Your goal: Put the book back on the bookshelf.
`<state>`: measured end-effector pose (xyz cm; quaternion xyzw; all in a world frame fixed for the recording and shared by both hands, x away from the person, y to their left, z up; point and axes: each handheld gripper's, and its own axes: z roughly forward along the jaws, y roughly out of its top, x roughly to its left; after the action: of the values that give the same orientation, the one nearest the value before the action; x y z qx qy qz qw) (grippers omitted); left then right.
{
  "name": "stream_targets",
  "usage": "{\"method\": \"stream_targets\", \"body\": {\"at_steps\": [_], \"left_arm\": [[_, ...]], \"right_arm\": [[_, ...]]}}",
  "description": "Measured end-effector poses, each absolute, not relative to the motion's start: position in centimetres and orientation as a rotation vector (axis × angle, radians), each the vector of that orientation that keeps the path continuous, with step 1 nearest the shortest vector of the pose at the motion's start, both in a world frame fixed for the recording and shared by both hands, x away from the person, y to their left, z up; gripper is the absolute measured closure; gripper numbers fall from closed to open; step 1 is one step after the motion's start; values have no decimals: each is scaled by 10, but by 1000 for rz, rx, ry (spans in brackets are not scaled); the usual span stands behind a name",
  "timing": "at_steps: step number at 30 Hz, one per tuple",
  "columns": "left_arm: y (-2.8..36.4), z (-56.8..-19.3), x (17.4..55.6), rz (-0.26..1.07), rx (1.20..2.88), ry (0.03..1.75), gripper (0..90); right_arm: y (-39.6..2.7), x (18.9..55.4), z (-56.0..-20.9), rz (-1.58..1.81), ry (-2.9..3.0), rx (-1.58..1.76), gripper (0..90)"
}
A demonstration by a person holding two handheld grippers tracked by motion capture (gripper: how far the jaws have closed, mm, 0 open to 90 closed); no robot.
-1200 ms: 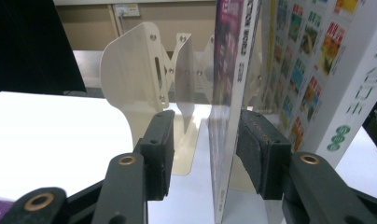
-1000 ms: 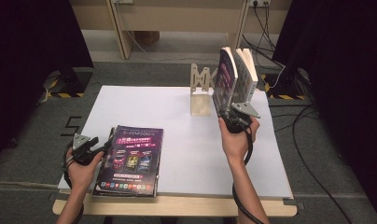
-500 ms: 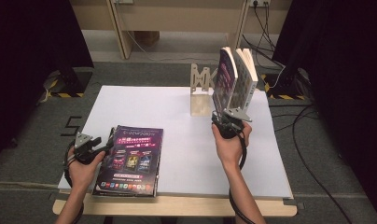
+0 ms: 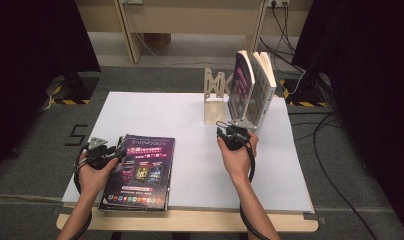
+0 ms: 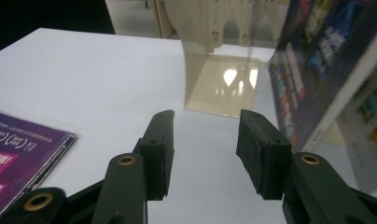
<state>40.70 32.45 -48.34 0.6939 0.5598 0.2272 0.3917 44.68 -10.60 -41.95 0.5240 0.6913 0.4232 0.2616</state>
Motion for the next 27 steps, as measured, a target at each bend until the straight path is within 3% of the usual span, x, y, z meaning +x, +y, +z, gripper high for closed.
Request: {"method": "stream_targets", "body": {"at_steps": [27], "left_arm": [[318,-490,408,424,1791,1471,540]], "right_arm": [[-49,466,-444,1131,2108,1421,558]]}}
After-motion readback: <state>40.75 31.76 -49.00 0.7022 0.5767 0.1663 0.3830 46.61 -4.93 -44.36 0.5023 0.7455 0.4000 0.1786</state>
